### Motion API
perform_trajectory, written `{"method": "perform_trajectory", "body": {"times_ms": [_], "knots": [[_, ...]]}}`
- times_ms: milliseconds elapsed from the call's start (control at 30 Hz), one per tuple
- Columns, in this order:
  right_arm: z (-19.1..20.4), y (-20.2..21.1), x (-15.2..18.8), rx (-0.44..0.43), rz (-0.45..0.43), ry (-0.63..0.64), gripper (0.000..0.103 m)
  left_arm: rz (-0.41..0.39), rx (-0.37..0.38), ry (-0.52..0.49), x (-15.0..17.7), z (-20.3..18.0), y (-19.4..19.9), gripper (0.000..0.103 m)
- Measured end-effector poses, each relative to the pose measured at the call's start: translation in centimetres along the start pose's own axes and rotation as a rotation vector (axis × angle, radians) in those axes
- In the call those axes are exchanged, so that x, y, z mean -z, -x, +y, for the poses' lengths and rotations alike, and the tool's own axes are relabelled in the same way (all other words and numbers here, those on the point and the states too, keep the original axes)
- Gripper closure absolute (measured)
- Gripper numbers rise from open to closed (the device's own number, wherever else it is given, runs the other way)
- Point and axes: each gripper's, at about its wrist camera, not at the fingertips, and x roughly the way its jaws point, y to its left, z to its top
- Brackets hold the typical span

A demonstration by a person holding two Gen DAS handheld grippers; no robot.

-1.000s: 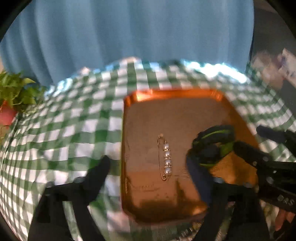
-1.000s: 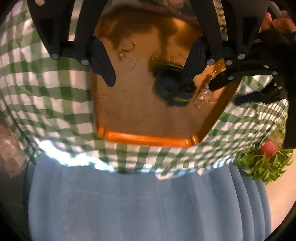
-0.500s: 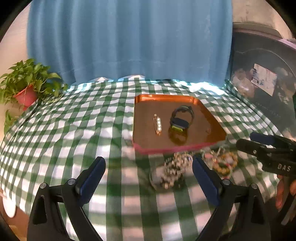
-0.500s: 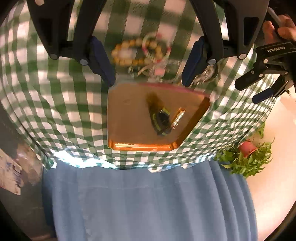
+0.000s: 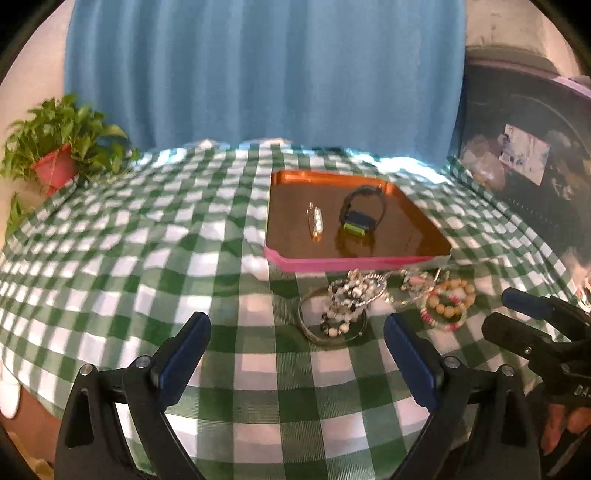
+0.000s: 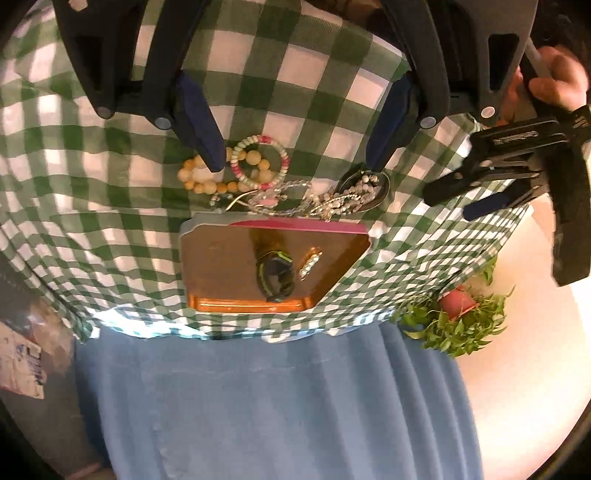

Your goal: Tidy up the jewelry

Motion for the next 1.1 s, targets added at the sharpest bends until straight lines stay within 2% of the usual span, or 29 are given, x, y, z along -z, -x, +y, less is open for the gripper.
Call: {"method": "perform_trajectory", "body": {"times_ms": [133, 267, 367, 433, 467, 500, 533, 600, 800, 900, 967, 1000, 1067, 1100], "knots": [[-0.8, -1.2, 0.6, -0.016, 0.001, -0.003, 0.028, 0.006, 0.058, 0.004, 0.2, 0.4, -1.8, 0.009], [-2.1, -2.1, 0.2, -0.096, 0.019, -0.064, 0.053, 0.036, 0.118, 0.024, -0.1, 1.1, -3.6, 0.013], [-2.8, -3.1, 0.2, -0.069, 0.041, -0.088, 0.06, 0.074, 0.135, 0.027, -0.1, 1.3, -4.6, 0.03], [-3.3, -3.6, 0.2, -0.053, 0.052, -0.104, 0.065, 0.122, 0.138, 0.028, 0.0, 1.5, -5.7, 0.057], [-3.5, -3.8, 0.2, -0.038, 0.056, -0.106, 0.067, 0.14, 0.11, 0.022, 0.1, 1.4, -6.2, 0.064], [-3.7, -3.9, 0.2, -0.023, 0.06, -0.11, 0.067, 0.121, 0.092, 0.017, 0.1, 1.4, -6.1, 0.069], [-4.1, -4.1, 0.2, -0.011, 0.069, -0.12, 0.069, 0.122, 0.082, 0.019, 0.1, 1.5, -6.1, 0.069], [-4.7, -4.4, 0.4, 0.013, 0.08, -0.14, 0.081, 0.128, 0.087, 0.035, 0.0, 1.7, -6.4, 0.069], [-4.7, -4.7, 0.2, 0.03, 0.077, -0.118, 0.086, 0.121, 0.036, -0.021, -0.3, 1.2, -7.0, 0.082], [-4.1, -5.1, -0.1, 0.064, 0.073, -0.081, 0.086, 0.11, -0.009, -0.084, -0.5, 0.3, -7.5, 0.082], [-3.6, -5.7, -0.5, 0.102, 0.074, -0.043, 0.087, 0.113, 0.002, -0.065, -0.7, 0.6, -7.7, 0.082], [-3.4, -6.1, -0.6, 0.117, 0.084, -0.03, 0.091, 0.119, 0.014, -0.053, -0.9, 0.8, -7.7, 0.082], [-3.4, -6.9, -0.6, 0.106, 0.116, -0.034, 0.096, 0.127, 0.016, -0.044, -1.0, 1.2, -7.6, 0.087], [-3.4, -7.0, -0.7, 0.097, 0.117, -0.038, 0.097, 0.137, 0.009, -0.021, -1.0, 1.5, -7.4, 0.095]]}}
